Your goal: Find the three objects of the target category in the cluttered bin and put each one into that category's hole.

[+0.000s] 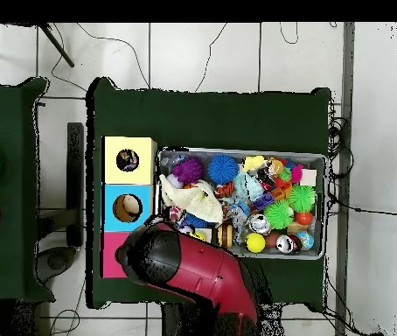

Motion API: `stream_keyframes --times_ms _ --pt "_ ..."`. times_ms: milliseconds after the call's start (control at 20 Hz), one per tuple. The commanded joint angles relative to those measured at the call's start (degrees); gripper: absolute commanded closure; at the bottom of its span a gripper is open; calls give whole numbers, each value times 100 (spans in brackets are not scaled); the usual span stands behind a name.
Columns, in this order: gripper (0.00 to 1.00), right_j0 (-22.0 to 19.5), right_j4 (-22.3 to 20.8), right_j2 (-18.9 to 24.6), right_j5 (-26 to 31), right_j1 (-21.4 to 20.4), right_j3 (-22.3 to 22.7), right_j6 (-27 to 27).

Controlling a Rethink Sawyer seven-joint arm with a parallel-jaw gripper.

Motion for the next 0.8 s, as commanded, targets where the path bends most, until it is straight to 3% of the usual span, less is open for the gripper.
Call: stream_keyframes --times_ms 50,450,800 --pt "100 124 38 448 -255 279 -168 961" --pt "100 291 149 322 27 486 -543 1187" --pt "100 430 194 202 553 781 -1169 1412"
